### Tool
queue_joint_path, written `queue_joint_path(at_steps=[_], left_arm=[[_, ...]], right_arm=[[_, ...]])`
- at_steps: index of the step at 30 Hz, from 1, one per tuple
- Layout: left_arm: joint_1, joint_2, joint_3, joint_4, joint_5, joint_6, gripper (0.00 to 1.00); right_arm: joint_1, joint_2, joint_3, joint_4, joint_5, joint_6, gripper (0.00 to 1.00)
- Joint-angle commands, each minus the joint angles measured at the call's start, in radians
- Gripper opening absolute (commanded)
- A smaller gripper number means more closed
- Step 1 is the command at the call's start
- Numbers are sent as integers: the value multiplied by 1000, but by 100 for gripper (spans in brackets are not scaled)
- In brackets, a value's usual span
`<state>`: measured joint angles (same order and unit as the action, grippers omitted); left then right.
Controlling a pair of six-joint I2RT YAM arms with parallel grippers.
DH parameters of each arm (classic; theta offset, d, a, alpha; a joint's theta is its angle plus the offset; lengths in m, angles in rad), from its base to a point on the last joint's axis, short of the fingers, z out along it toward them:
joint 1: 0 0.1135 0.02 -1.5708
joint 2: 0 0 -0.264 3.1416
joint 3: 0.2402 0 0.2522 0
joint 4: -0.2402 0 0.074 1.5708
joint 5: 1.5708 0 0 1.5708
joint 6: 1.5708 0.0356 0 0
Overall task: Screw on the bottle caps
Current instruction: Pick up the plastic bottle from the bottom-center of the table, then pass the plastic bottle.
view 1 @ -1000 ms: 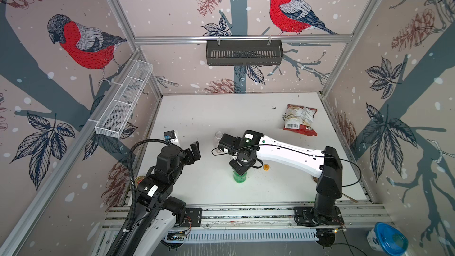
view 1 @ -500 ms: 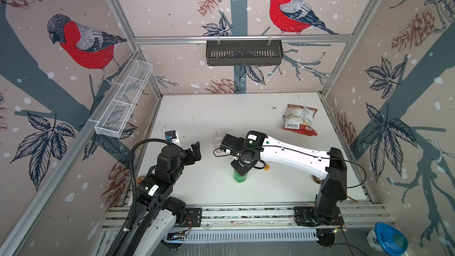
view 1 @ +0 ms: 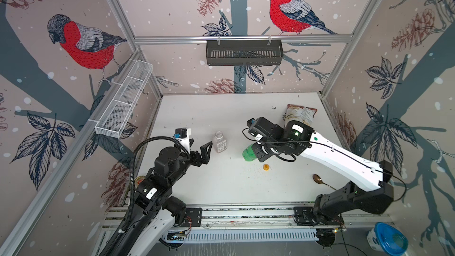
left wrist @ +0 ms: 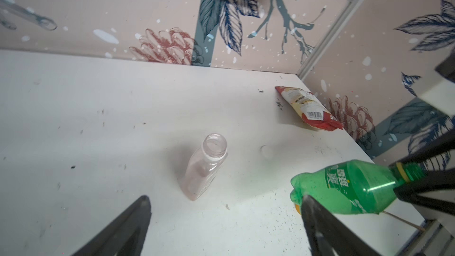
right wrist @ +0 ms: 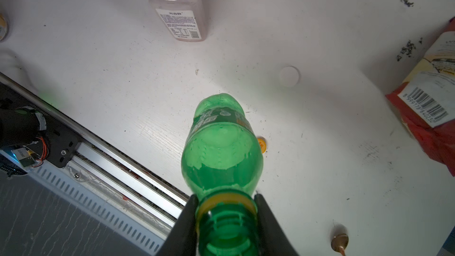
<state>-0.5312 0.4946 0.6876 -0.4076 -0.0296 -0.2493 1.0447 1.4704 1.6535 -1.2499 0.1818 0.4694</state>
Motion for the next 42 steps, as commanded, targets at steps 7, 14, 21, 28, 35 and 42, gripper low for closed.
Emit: queue_joint_path(at_steps=[7, 14, 21, 28, 35, 42], left_arm=[[-333, 79, -16, 183, -161, 453, 97], [-348, 61, -113, 302, 45, 600, 97], [-383, 62, -194, 336, 152, 675, 97], [-407, 68, -213, 325, 183, 676, 97], [-424, 70, -233, 334, 181, 682, 97], [-436, 68, -244, 354, 161, 680, 94]], right_arm=[[-43, -153, 4, 34, 45, -51, 0], [16, -194, -34, 86, -39, -101, 0], [65, -213, -71, 170, -105, -131, 0], [100, -213, -126, 265, -207, -151, 0], [119, -179, -133, 280, -238, -160, 0], [140, -138, -135, 279, -224, -161, 0]])
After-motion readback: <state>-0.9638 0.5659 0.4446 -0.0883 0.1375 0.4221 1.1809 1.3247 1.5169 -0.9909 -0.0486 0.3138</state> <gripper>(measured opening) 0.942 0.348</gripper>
